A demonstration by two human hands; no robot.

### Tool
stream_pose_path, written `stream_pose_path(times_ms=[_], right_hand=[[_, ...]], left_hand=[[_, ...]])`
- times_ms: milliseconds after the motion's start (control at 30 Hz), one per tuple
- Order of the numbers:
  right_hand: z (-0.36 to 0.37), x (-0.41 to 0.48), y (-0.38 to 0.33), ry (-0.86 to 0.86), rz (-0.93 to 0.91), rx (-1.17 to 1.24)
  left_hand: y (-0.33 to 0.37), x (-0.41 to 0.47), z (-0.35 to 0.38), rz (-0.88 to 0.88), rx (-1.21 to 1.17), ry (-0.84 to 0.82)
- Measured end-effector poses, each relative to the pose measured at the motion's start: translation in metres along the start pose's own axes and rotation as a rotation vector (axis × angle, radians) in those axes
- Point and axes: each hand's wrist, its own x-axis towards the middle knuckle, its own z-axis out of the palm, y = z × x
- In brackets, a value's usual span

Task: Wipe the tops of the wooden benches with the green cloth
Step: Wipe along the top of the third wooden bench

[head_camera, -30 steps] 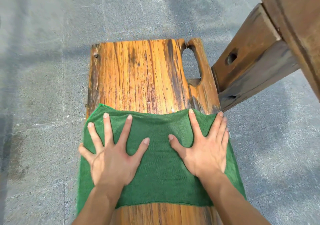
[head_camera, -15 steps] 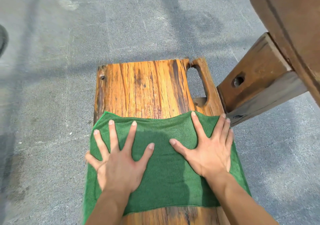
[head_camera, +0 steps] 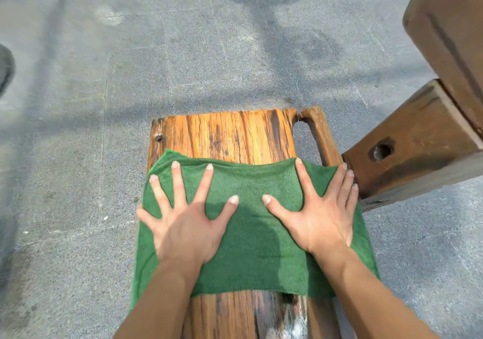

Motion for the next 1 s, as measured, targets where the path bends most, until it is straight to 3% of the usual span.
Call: stream_pose_path(times_ms=[533, 1000], right_hand=[[-0.01, 0.13, -0.055, -0.015, 0.013, 0.092], [-0.02, 0.165, -0.076, -0.056, 0.071, 0.116]], left_hand=[[0.024, 0.139, -0.02, 0.008, -0.041, 0.017], [0.03, 0.172, -0.03, -0.015, -0.024, -0.047]])
